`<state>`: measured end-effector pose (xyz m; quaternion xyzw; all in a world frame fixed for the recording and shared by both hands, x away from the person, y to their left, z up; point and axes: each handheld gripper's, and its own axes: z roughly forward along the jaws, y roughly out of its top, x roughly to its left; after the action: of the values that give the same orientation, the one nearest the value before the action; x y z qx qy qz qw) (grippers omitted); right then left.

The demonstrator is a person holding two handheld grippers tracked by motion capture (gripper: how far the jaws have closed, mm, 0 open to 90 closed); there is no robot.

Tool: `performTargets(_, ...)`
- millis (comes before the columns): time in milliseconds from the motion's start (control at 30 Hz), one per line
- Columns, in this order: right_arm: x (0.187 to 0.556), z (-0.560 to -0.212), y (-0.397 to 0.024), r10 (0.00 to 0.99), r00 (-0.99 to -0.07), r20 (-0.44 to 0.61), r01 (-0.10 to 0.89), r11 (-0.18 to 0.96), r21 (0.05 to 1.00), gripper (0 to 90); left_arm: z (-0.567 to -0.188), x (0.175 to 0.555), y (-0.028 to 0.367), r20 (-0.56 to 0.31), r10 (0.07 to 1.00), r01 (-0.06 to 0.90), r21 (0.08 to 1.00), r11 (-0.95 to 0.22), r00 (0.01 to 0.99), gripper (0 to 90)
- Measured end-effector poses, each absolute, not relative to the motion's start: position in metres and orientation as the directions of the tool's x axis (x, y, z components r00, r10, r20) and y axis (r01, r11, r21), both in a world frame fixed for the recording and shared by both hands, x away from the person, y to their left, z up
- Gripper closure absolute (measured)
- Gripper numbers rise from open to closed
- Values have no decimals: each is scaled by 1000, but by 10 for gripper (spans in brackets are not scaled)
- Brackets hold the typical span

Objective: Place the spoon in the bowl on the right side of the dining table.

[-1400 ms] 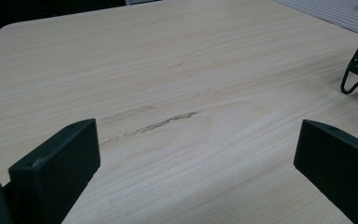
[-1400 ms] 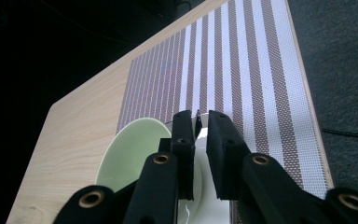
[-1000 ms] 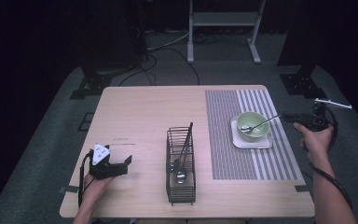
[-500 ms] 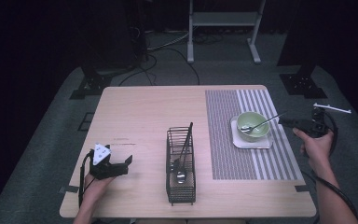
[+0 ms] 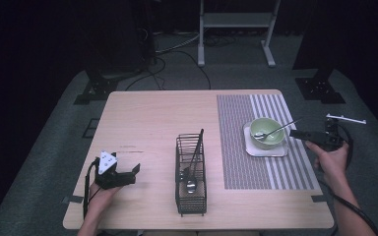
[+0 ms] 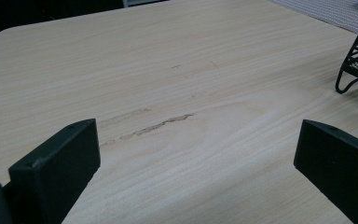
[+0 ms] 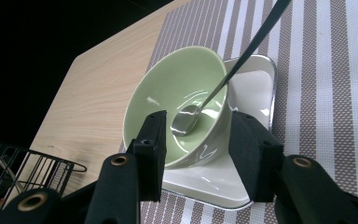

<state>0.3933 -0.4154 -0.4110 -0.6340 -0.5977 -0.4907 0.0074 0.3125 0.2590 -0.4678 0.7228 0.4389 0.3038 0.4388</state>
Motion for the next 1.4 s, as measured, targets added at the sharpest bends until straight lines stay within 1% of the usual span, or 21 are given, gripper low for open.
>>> performTargets(600, 377, -418, -405, 752, -229, 618, 769, -249, 588, 501, -467, 312, 259, 55, 901, 369, 901, -230, 430, 0)
performTargets(967, 366, -420, -399, 750, -250, 613, 771, -228, 594, 485, -467, 312, 259, 57, 901, 368, 900, -233, 431, 0)
performTargets(1233, 361, -427, -397, 748, -249, 616, 772, -230, 592, 464, -468, 312, 259, 55, 901, 369, 900, -231, 431, 0)
performTargets(1400, 357, -431, -392, 747, -261, 611, 778, -212, 591, 464, -467, 312, 259, 57, 901, 369, 900, -233, 431, 0)
